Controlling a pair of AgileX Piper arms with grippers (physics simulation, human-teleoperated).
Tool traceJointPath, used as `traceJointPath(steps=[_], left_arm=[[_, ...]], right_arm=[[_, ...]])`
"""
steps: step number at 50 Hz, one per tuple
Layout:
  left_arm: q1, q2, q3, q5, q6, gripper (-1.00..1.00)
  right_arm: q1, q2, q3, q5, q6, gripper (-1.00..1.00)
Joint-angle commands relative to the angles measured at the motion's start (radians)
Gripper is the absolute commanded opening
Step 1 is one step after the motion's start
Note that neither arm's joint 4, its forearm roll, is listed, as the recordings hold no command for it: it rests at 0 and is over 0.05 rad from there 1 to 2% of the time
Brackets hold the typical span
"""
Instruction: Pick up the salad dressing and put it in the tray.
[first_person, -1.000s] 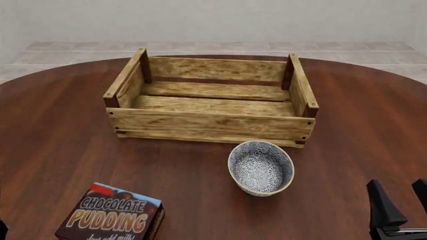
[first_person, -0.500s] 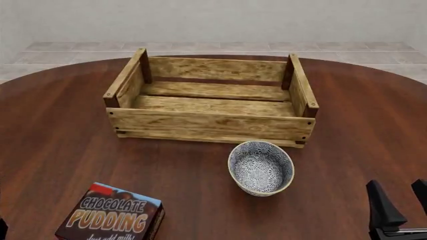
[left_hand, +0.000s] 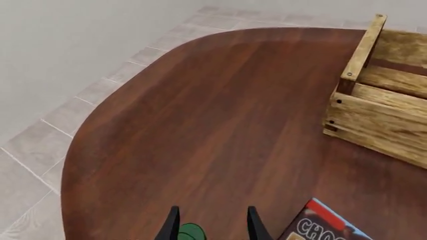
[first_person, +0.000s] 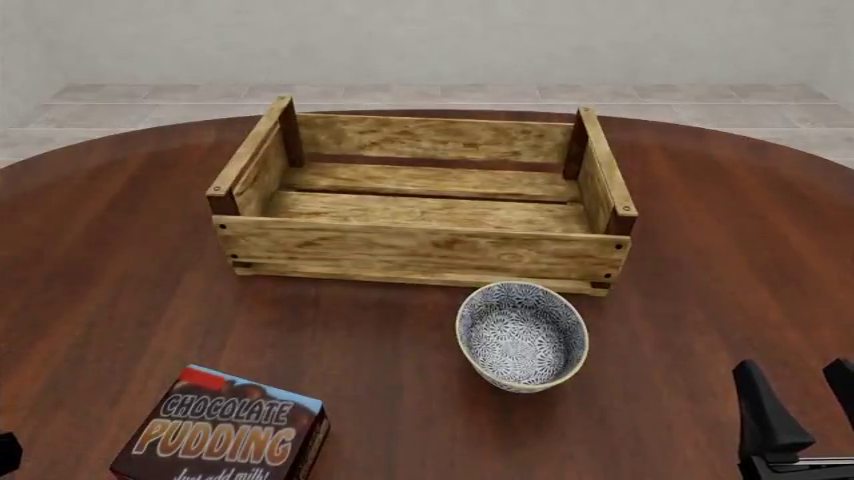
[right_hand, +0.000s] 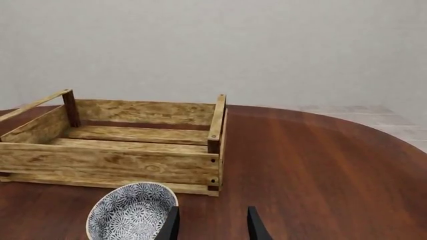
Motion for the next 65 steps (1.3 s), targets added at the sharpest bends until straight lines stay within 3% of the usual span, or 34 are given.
traceJointPath(steps=[1,24,65], left_arm=[[0.036,0.038,0.04,-0.057,0.009,1.0],[0.122,0.119,0.087,-0.154,0.066,1.0],[0.177,0.189,0.133,-0.233,0.109,1.0]], right_arm=[[-0.001,0.0,-0.002,0.001,0.001,1.0],[-0.002,0.0,0.0,0.0,0.004,1.0],[-0.006,0.0,-0.001,0.0,0.004,1.0]])
